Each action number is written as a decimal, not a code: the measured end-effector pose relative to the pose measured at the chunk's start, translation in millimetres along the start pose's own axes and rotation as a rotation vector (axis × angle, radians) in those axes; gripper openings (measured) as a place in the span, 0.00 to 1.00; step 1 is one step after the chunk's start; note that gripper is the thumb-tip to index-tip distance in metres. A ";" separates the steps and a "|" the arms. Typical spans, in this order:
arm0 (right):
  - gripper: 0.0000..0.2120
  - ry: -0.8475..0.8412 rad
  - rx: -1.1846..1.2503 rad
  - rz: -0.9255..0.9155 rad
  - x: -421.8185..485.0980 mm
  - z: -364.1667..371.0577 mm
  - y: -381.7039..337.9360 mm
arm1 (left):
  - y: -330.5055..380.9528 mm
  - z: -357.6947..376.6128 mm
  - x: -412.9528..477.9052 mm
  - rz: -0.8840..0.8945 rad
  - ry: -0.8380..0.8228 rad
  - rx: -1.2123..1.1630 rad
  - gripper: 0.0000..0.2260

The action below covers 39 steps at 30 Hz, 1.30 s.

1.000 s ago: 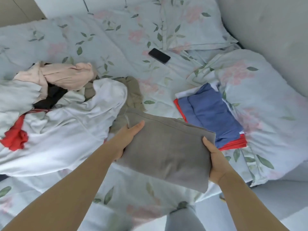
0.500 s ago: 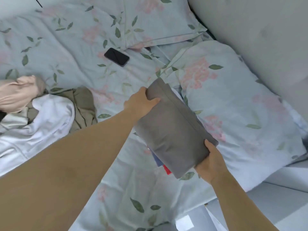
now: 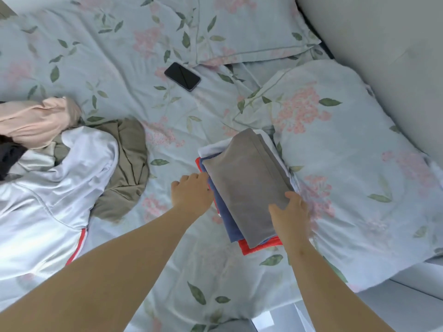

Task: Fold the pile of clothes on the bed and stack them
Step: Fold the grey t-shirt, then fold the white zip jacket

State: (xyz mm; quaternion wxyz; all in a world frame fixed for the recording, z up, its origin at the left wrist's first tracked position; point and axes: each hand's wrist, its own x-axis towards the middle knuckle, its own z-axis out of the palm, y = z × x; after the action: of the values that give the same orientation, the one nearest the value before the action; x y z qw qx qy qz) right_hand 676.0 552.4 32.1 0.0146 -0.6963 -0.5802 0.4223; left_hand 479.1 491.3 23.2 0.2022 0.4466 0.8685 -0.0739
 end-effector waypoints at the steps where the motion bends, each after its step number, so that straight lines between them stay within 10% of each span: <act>1: 0.26 -0.012 -0.037 -0.048 -3.7 2.5 -6.7 | -7.9 -0.3 -4.9 -0.010 0.004 -0.013 0.14; 16: 0.21 -0.234 -0.328 -0.441 -139.9 138.0 -99.5 | -205.0 1.8 -123.8 -0.196 0.134 -0.219 0.16; 39: 0.21 -0.418 -0.501 -0.360 -301.4 360.2 -146.4 | -482.7 65.6 -221.3 -0.263 0.009 -0.421 0.16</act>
State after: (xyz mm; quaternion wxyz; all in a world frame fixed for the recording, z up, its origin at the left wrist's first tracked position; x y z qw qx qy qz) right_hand 350.6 183.8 47.3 -0.2011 -0.4640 -0.7691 0.3907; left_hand 223.9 21.1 30.7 0.2756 0.2780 0.9163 0.0849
